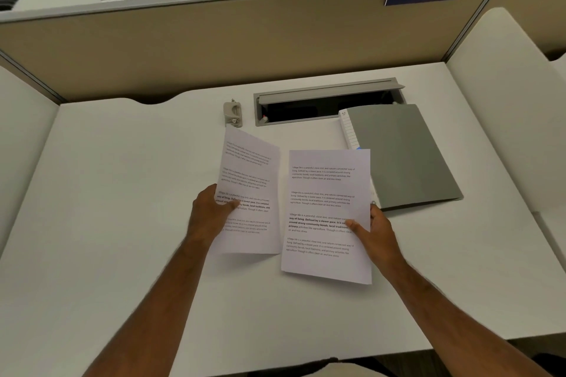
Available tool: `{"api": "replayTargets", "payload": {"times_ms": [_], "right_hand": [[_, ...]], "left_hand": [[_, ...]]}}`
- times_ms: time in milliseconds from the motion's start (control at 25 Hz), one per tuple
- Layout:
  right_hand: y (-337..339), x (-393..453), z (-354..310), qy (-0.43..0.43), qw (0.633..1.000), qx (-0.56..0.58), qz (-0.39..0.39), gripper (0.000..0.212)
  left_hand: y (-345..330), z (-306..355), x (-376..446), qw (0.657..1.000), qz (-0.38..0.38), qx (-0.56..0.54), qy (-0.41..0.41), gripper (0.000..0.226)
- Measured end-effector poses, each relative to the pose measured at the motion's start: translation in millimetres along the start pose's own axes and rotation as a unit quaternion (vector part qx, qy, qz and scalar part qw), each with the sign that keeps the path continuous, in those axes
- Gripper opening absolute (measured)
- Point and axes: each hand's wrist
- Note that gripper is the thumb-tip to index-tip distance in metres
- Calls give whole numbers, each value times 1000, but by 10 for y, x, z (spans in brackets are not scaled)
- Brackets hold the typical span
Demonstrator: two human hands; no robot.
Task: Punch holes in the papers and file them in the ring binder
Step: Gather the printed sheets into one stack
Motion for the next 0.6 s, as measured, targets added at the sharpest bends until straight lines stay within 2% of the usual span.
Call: {"api": "replayTargets", "payload": {"times_ms": [360, 600], "right_hand": [[-155, -83, -58, 21, 999, -25, 3, 50], [-375, -240, -254, 12, 999, -10, -41, 45]], "left_hand": [[343, 211, -511, 983, 52, -173, 18, 45], [292, 184, -748, 976, 3, -215, 18, 50]]}}
Point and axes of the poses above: each hand's wrist, its own x-axis towards the middle knuckle, its own y-axis out of the back of the hand, z = x × y, and after that the axes turned 8 degrees about -y, right-handed
